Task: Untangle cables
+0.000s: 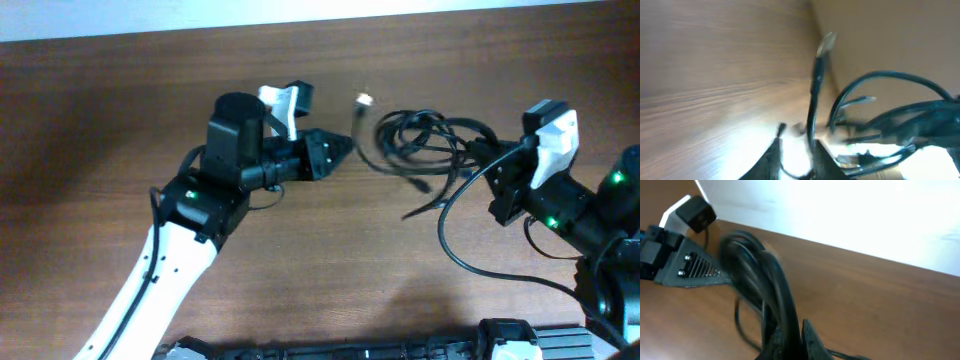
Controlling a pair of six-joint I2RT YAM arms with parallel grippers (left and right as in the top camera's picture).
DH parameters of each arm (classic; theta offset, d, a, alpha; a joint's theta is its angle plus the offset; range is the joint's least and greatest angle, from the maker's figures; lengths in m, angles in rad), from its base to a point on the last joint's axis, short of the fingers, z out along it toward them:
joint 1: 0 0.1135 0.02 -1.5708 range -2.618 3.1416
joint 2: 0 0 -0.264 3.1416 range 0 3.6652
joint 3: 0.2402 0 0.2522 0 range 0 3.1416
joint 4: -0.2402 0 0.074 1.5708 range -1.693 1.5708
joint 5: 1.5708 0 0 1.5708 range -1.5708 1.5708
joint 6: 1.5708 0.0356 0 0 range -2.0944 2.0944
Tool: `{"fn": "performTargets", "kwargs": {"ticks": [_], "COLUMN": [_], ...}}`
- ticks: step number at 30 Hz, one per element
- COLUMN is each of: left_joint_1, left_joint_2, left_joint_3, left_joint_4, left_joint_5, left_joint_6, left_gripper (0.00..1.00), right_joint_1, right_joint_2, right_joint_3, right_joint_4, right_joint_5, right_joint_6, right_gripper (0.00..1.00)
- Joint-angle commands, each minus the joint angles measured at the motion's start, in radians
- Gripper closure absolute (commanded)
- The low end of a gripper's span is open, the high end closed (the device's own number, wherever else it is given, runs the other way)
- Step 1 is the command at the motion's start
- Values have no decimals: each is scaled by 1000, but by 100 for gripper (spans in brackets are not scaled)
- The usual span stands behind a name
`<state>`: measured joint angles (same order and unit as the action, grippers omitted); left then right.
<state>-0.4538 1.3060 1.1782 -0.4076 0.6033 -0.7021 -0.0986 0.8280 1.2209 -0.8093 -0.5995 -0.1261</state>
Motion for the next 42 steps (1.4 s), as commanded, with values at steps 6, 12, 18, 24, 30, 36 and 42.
{"fn": "performTargets", "kwargs": {"ticks": [6, 12, 18, 24, 30, 36, 42], "left_joint_1": [11, 12, 12, 12, 12, 11, -35], "left_joint_2": [1, 1, 1, 1, 1, 1, 1], "left_joint_3": [1, 1, 1, 1, 1, 1, 1], "left_joint_4": [-84, -26, 55, 56, 56, 56, 101], "left_joint_5": [-69, 7, 309, 529, 663, 677, 684], "left_joint_6": [230, 434, 747, 927, 1022, 1037, 1038], "left_gripper": [46, 44, 41, 44, 44, 46, 67], "right_joint_1": [-6, -6, -6, -6, -6, -6, -6], "right_joint_2": [-13, -13, -13, -13, -13, -13, -13], "right_joint_3": [18, 18, 18, 18, 18, 18, 18], "right_joint_4": [16, 13, 13, 14, 18, 26, 51], "right_joint_5": [22, -209, -360, -441, -440, -472, -527], "right_joint_6": [11, -132, -237, -245, -244, -244, -205], "right_gripper": [96, 96, 96, 96, 96, 96, 96]}}
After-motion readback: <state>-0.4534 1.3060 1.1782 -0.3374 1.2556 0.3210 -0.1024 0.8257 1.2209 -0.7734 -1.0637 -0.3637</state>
